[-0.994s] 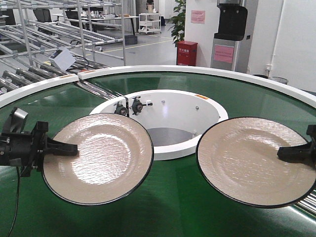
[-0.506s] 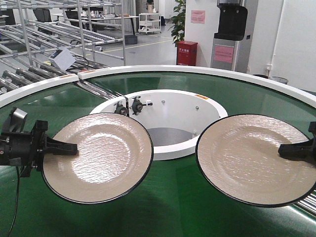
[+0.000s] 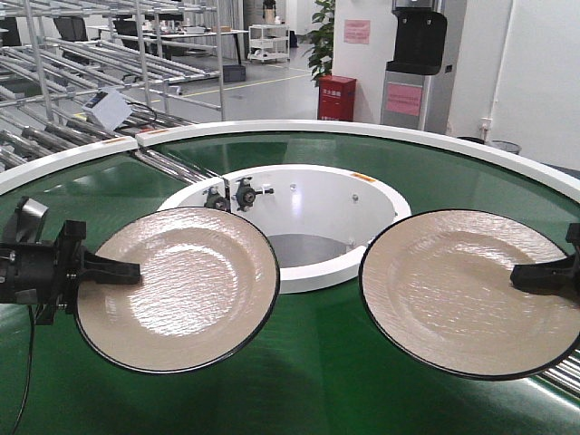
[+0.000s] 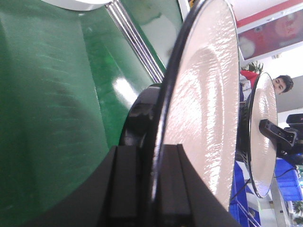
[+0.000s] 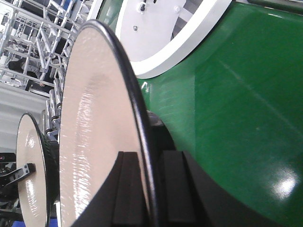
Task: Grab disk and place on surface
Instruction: 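Hold both plates while the base drives to the steel table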
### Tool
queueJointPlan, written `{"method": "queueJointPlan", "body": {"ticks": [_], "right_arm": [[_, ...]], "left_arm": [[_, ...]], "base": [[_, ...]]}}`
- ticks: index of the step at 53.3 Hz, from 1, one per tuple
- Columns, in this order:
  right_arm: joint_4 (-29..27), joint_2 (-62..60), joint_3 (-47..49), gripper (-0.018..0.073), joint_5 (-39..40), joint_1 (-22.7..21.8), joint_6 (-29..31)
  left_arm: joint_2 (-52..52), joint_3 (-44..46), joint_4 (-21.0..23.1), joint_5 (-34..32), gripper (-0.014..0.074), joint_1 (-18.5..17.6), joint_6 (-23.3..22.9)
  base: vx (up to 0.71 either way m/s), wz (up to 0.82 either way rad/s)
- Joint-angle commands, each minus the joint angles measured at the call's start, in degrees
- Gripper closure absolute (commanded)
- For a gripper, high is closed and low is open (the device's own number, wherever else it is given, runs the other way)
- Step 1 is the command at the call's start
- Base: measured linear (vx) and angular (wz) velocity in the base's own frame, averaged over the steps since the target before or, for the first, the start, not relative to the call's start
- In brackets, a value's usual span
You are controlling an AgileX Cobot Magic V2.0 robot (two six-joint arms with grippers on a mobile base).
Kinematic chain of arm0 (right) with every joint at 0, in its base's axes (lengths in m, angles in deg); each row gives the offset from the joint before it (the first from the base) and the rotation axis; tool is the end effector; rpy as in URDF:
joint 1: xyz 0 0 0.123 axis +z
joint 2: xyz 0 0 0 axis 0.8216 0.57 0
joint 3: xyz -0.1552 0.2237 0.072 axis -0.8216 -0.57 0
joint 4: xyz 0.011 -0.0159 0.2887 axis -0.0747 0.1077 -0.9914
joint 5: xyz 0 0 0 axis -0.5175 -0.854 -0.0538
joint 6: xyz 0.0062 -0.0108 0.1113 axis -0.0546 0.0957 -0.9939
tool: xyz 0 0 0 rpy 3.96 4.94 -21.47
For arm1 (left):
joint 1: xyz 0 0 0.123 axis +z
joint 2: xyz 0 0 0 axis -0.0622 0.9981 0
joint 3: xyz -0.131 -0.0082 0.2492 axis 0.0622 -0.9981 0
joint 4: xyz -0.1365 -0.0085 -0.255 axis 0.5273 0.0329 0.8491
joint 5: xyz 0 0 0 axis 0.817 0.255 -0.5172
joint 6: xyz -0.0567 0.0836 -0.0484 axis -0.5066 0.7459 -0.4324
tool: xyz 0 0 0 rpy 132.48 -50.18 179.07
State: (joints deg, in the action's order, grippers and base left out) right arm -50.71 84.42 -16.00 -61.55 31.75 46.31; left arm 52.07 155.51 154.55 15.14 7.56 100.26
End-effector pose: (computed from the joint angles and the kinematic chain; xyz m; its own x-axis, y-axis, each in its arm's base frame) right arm 0.3774 -0.0617 0.2885 -0.7078 0.5560 -0.4357 -0.0603 0.5670 0.8215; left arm 0.4398 -0.0161 0.2692 -0.8725 -0.3522 -0.3387 0.1638 0.4423 -0.8818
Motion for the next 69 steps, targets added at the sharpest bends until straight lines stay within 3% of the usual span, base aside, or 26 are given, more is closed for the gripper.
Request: {"method": "queueJointPlan", "body": {"ticks": [1, 21, 69], "right_arm": [[-7.1, -3.0, 1.9, 0.0568, -1.5, -0.3, -0.4], [-7.2, -2.9, 1.9, 0.0568, -1.2, -0.3, -0.4], [-7.2, -2.9, 1.9, 0.0568, -1.4, -0.3, -0.4]], "left_arm": [[-3.5, 2.0, 8.2, 4.2, 0.0604, -0.2, -0.9], [-3.5, 2.0, 8.2, 4.2, 0.0604, -0.2, -0.9], [-3.5, 2.0, 8.2, 4.2, 0.0604, -0.2, -0.9]], "base": [[-0.02, -0.08], [-0.06, -0.23], [-0.14, -0.56]]}}
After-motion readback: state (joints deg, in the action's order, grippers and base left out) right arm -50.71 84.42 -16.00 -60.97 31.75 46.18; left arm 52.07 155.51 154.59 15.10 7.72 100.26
